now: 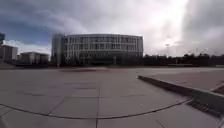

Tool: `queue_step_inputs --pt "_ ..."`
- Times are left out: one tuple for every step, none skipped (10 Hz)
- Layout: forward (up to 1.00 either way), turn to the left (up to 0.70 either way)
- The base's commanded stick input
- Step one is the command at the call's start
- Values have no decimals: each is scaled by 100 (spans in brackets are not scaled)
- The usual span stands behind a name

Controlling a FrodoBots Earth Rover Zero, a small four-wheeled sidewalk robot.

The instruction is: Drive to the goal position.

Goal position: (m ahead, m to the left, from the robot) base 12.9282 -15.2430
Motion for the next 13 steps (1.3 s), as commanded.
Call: queue_step_inputs --pt "70 17" --pt "70 29" --pt "70 22" --pt "70 3" --pt "70 2" --pt "70 2" --pt "70 2" --pt "70 2" --pt "70 2" --pt "70 2" --pt "70 2" --pt "70 2" --pt "70 2"
